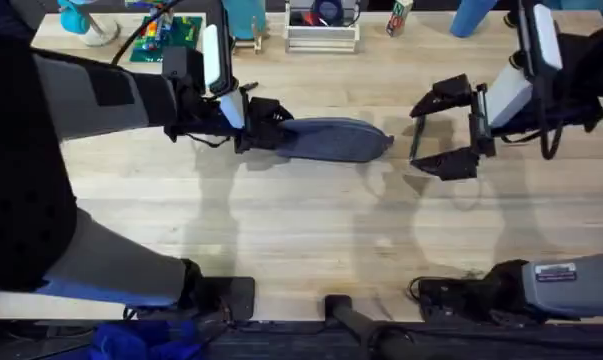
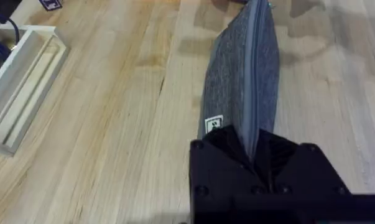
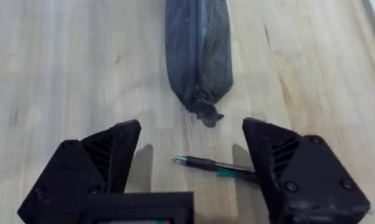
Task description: Unzip the bag, pick up the pens from the table one at a time and place them inside, then zip the bag closed.
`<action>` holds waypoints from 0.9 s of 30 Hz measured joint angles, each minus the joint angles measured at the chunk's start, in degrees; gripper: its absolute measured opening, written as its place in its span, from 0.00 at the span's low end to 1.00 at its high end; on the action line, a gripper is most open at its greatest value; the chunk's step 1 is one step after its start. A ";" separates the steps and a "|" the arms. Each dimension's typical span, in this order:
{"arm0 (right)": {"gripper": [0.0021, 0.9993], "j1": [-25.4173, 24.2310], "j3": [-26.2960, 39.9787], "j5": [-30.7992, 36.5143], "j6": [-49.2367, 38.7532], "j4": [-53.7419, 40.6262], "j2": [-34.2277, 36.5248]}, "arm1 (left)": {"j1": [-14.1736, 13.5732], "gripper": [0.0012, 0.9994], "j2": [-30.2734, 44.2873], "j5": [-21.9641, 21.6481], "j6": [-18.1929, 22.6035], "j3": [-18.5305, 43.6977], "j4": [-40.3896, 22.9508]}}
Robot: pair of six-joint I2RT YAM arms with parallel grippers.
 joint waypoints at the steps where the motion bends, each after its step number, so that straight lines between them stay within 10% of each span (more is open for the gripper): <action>1: 1.00 0.12 0.00 0.00 0.05 0.43 0.09 | 0.00 0.04 0.00 0.00 0.00 0.00 0.00; 27: 1.00 4.66 0.02 1.24 3.97 7.27 3.72 | 0.00 0.04 0.00 0.00 0.00 0.02 -0.17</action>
